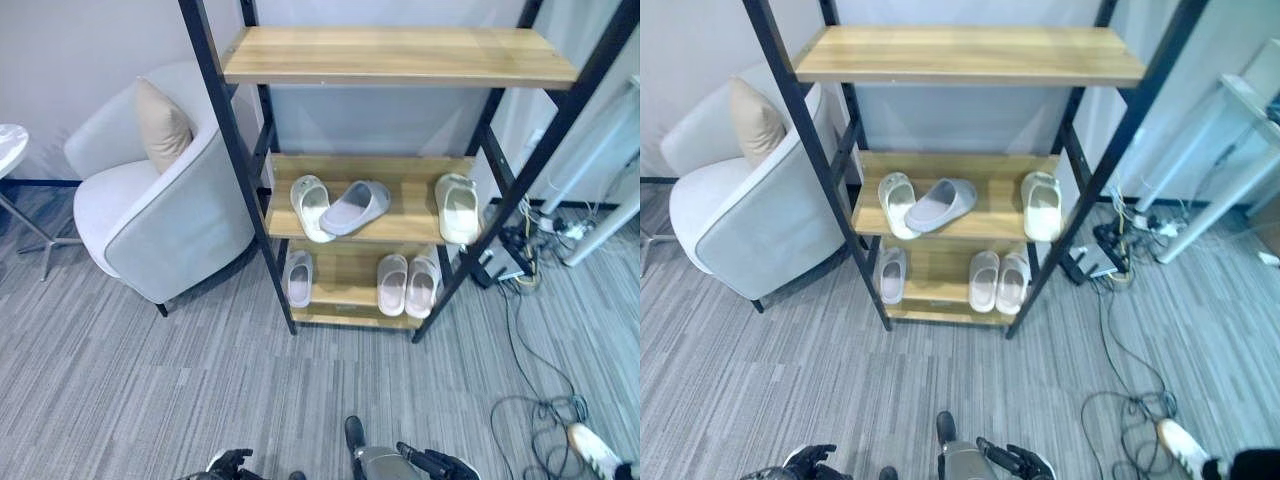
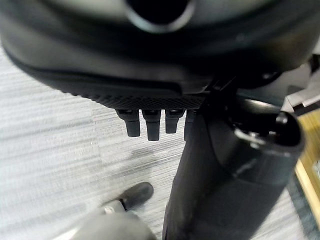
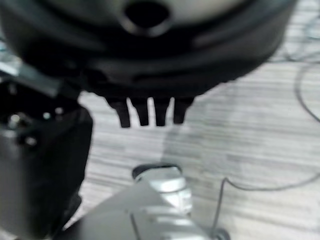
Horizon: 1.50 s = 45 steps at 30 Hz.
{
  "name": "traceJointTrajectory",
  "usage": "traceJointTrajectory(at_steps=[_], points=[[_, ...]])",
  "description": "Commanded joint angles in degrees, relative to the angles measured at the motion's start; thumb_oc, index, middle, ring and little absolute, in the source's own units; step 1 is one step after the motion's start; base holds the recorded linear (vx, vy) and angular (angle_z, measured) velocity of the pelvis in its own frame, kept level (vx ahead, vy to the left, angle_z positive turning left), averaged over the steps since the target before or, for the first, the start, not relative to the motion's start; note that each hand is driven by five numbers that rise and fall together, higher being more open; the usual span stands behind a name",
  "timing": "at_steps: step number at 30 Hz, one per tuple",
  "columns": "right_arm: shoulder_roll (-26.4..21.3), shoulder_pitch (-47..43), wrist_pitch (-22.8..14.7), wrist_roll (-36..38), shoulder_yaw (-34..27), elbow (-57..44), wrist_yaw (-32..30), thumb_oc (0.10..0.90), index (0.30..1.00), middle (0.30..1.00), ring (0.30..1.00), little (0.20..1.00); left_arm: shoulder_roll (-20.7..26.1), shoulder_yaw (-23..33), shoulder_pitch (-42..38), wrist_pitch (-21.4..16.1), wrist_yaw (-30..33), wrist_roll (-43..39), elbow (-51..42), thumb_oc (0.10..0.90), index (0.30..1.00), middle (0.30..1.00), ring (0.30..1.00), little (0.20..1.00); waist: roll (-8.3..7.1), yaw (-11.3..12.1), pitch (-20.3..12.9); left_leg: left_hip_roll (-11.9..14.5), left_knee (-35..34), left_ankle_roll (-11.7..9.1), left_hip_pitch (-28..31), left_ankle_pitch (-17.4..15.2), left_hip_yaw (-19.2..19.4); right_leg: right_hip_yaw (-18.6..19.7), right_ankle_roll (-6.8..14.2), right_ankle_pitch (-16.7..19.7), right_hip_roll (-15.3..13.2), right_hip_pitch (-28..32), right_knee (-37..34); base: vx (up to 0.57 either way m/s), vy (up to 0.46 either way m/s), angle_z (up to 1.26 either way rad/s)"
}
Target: Arrange the slippers neatly on the shoe rack.
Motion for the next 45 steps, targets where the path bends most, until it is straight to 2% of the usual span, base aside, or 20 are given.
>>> traceJointTrajectory(at_steps=[1, 2, 3, 4, 7, 9, 10, 11, 13, 14, 17, 21, 25, 33, 39, 40, 42, 45], points=[[-3.66, 1.82, -2.69, 0.47, -1.11, -2.68, 0.21, 0.800, 0.900, 0.900, 0.900, 0.900, 2.00, 0.59, 0.67, -0.72, 0.25, 2.21, 1.29, 0.800, 0.900, 0.900, 0.900, 0.900, -1.61, -0.90, -1.64, -1.89, 9.14, -3.99, 1.25, -4.78, 3.97, 3.43, 3.37, 1.65, -1.35, 4.67, -6.98, 0.18, -0.232, 0.40], [-3.64, 2.09, -2.54, 0.56, -0.86, -3.25, 0.40, 0.800, 0.900, 0.900, 0.900, 0.900, 2.14, 0.91, 1.18, -0.75, 0.47, 2.21, 1.22, 0.800, 0.900, 0.900, 0.900, 0.900, -1.52, -0.65, -1.73, -1.40, 11.57, -4.83, 0.68, -4.20, 3.99, 3.23, 2.84, 0.95, -1.02, 5.42, -6.26, 0.19, -0.217, 0.23], [-3.85, 2.00, -2.97, 1.39, -0.55, -4.45, 0.47, 0.800, 0.900, 0.900, 0.900, 0.900, 2.16, 1.24, 1.41, -0.98, 0.52, 1.30, 0.68, 0.800, 0.900, 0.900, 0.900, 0.900, -1.70, -0.31, -1.44, -1.17, 17.49, -5.81, -1.39, -2.60, 3.61, 3.19, 2.16, 0.45, -0.88, 6.29, -5.29, 0.17, -0.264, 0.14], [-4.04, 1.57, -3.16, 1.25, 0.41, -6.29, 0.46, 0.800, 0.900, 0.900, 0.900, 0.900, 2.14, 1.53, 1.01, -0.88, 1.35, 0.43, -0.17, 0.800, 0.900, 0.900, 0.900, 0.900, -2.64, 0.56, -0.34, -0.68, 27.33, -6.74, -6.37, 0.73, 3.51, 3.29, 0.90, -0.95, -1.04, 8.11, -4.42, 0.10, -0.204, 0.17], [-4.29, 1.17, -3.23, 0.72, 1.07, -6.94, -0.15, 0.800, 0.900, 0.900, 0.900, 0.900, 1.65, 1.01, 0.44, -1.01, 2.10, -0.09, -1.10, 0.800, 0.900, 0.900, 0.900, 0.900, -2.81, 1.32, 0.26, 0.93, 29.13, -6.01, -9.39, 0.89, 5.38, 2.68, 0.05, -2.42, -1.21, 10.23, -4.58, 0.12, -0.107, 0.09], [-4.38, 1.29, -3.65, 0.47, 1.28, -7.12, -0.43, 0.800, 0.900, 0.900, 0.900, 0.900, 0.97, 0.65, 0.74, -1.08, 2.33, -0.12, -1.50, 0.800, 0.900, 0.900, 0.900, 0.900, -2.88, 2.25, 0.13, 1.36, 23.55, -5.09, -9.92, -0.70, 6.49, 2.06, 0.04, -3.23, -1.44, 12.20, -5.44, 0.11, 0.014, 0.06], [-4.38, 1.29, -3.65, 0.47, 1.28, -7.12, -0.43, 0.800, 0.900, 0.900, 0.900, 0.900, 0.97, 0.65, 0.73, -1.08, 2.33, -0.12, -1.50, 0.800, 0.900, 0.900, 0.900, 0.900, -2.89, 2.26, 0.16, 1.35, 23.52, -5.09, -9.87, -0.70, 6.51, 2.07, 0.04, -3.23, -1.45, 12.24, -5.44, 0.16, 0.061, 0.11], [-4.35, 0.98, -4.02, 0.12, 1.54, -7.02, -0.91, 0.800, 0.900, 0.900, 0.900, 0.900, 0.48, -0.07, 0.94, -1.31, 2.66, 0.22, -1.29, 0.800, 0.900, 0.900, 0.900, 0.900, -2.95, 3.11, 0.00, 1.22, 17.52, -5.30, -11.42, -0.41, 4.95, 1.89, 0.31, -3.59, -1.64, 13.12, -6.27, 0.15, 0.066, 0.13], [-4.46, 0.47, -4.24, -0.98, 1.96, -7.43, -1.84, 0.800, 0.900, 0.900, 0.900, 0.900, 0.27, -0.87, 0.70, -1.35, 3.11, 0.57, -0.93, 0.800, 0.900, 0.900, 0.900, 0.900, -2.83, 4.09, 0.81, 1.03, 13.21, -6.14, -13.71, 3.26, 2.02, 2.03, 0.38, -4.41, -1.31, 14.66, -6.80, 0.15, 0.068, -0.01], [-4.51, 0.32, -4.38, -1.05, 1.98, -8.32, -2.05, 0.800, 0.900, 0.900, 0.900, 0.900, 0.22, -1.00, 0.54, -1.30, 3.17, 0.54, -0.74, 0.800, 0.900, 0.900, 0.900, 0.900, -2.85, 4.26, 0.99, 1.38, 12.18, -6.59, -14.66, 4.53, 1.81, 2.30, 0.46, -4.62, -1.32, 15.16, -7.03, 0.13, 0.083, -0.22], [-4.45, 1.91, -5.07, -2.18, 1.92, -12.09, -1.90, 0.800, 0.900, 0.900, 0.900, 0.900, -0.31, -0.17, 2.15, -0.68, 3.04, 1.95, 0.92, 0.800, 0.900, 0.900, 0.900, 0.900, -1.83, 3.85, -0.12, 2.61, 6.09, -6.44, -10.62, 4.63, 2.48, 2.68, 1.14, -4.91, -1.17, 15.75, -7.64, 0.12, 0.114, -0.41], [-4.40, 4.34, -5.36, -2.52, 1.27, -17.75, -1.40, 0.800, 0.900, 0.900, 0.900, 0.900, 0.18, 0.53, 3.54, -0.22, 3.05, 4.65, 2.56, 0.800, 0.900, 0.900, 0.900, 0.900, -1.86, 3.16, -1.24, 1.86, 4.44, -5.75, -7.31, 3.70, 4.03, 3.54, 2.18, -4.14, -2.49, 16.27, -8.58, 0.10, 0.141, -0.36], [-3.91, 6.22, -5.43, -2.35, 1.07, -20.31, -0.48, 0.800, 0.900, 0.900, 0.900, 0.900, 1.22, 1.97, 3.13, -0.78, 3.35, 3.41, 0.95, 0.800, 0.900, 0.900, 0.900, 0.900, -2.02, 3.02, -2.24, 1.04, 2.24, -4.97, -5.28, 3.23, 5.57, 4.72, 3.34, -2.76, -3.50, 16.36, -9.98, 0.06, 0.100, -0.18], [-3.67, 6.71, -5.95, -2.56, 3.85, -27.63, 1.84, 0.800, 0.900, 0.900, 0.900, 0.900, 1.34, 0.53, 1.71, -1.88, 3.47, 3.50, -2.68, 0.800, 0.900, 0.900, 0.900, 0.900, -1.81, 3.03, -2.98, -0.09, -0.27, -4.09, -3.40, 3.07, 6.60, 5.35, 4.33, -1.62, -4.47, 16.33, -11.45, 0.00, 0.064, -0.08], [-3.81, 4.06, -5.78, 0.94, 12.26, -37.48, 8.49, 0.800, 0.900, 0.900, 0.900, 0.900, -0.28, -3.41, 0.77, -1.80, 2.19, 7.20, -2.32, 0.800, 0.900, 0.900, 0.900, 0.900, -1.98, 3.84, -3.57, -0.43, -1.70, -4.14, -2.66, 3.36, 6.51, 4.38, 4.50, -1.48, -4.66, 16.90, -12.49, 0.00, 0.005, 0.00], [-5.21, 3.10, -4.47, 1.94, 15.21, -43.18, 10.88, 0.800, 0.900, 0.900, 0.900, 0.900, -0.46, -5.07, 0.62, -1.37, 1.70, 9.67, -2.54, 0.800, 0.900, 0.900, 0.900, 0.900, -2.19, 4.26, -3.68, -0.43, -1.78, -4.20, -2.53, 3.20, 6.33, 3.83, 4.59, -1.59, -4.77, 17.23, -12.75, 0.03, 0.007, 0.04], [-6.88, 2.18, -4.02, 2.87, 17.30, -49.29, 12.45, 0.800, 0.900, 0.900, 0.900, 0.900, -0.77, -5.91, 0.73, -0.73, 1.79, 11.41, -1.58, 0.800, 0.900, 0.900, 0.900, 0.900, -2.49, 4.54, -3.78, -0.28, -1.69, -4.25, -2.65, 3.55, 6.40, 3.73, 4.60, -1.26, -4.80, 17.09, -12.81, 0.01, 0.003, 0.11], [-9.85, 0.59, -3.86, 4.02, 19.60, -57.44, 15.00, 0.800, 0.900, 0.900, 0.900, 0.900, -1.15, -3.88, 0.80, -0.04, 1.83, 10.01, -0.05, 0.800, 0.900, 0.900, 0.900, 0.900, -2.97, 5.26, -3.87, -0.16, -1.24, -4.25, -2.31, 3.08, 6.38, 3.71, 4.55, -1.31, -4.67, 17.60, -13.14, -0.01, -0.003, 0.15]])
